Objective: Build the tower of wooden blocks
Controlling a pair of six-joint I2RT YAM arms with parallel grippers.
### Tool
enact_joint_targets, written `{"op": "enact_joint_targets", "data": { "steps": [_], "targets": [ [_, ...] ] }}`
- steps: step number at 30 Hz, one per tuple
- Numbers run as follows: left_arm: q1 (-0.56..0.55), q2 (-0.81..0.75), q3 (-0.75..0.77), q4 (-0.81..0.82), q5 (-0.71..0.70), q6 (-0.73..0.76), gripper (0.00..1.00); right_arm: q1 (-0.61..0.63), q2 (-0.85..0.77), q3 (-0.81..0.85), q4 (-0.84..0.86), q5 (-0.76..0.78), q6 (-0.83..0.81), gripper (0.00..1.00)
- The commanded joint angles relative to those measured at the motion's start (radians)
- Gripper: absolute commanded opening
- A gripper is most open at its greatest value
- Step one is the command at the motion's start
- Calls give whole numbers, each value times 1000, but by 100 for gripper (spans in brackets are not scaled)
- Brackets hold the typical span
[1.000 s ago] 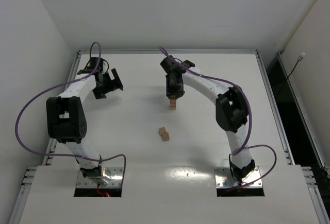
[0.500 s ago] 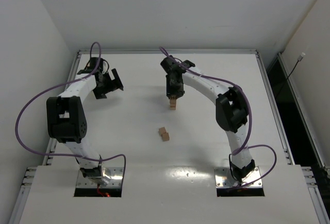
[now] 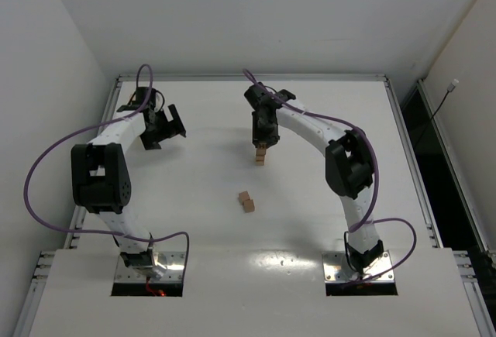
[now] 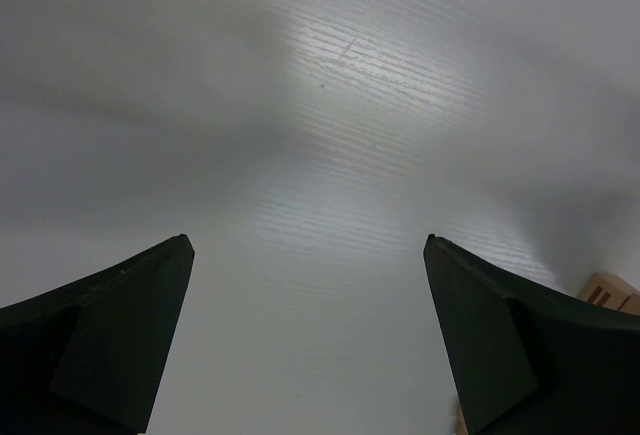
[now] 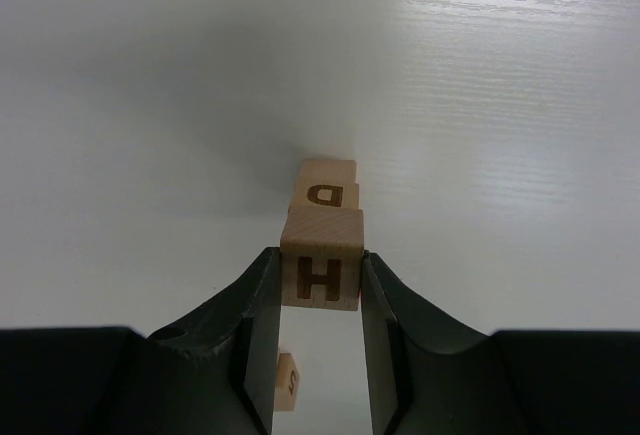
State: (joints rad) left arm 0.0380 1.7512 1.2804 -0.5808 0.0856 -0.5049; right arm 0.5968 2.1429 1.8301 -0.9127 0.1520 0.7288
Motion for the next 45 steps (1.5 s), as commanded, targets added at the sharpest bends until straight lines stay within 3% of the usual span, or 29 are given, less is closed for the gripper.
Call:
{"op": "enact_joint_targets", "data": {
  "steps": [1,23,27,29,31,32,36,45],
  "targets": [
    [-7,7,28,18,13,8,100,-6,-8,-3,15,-19,0,0],
    [-7,7,28,18,13,8,100,3,-17,-14,25,-26,-9,1],
    [-7,7,28,18,13,8,100,3,-28,-32,35,-26,-18,27],
    [-7,7,28,18,13,8,100,12,-28,-44,35,-38,-19,48],
    [-7,7,28,18,13,8,100,12,-37,-54,44,-39,-19,55],
    [-7,7,28,18,13,8,100,12,-37,-54,44,-49,-28,65],
    [-7,7,28,18,13,8,100,12,-37,-54,54,-49,-28,70],
    [-7,7,28,18,13,8,100,32,-46,-75,77,-49,-48,68]
  ]
}}
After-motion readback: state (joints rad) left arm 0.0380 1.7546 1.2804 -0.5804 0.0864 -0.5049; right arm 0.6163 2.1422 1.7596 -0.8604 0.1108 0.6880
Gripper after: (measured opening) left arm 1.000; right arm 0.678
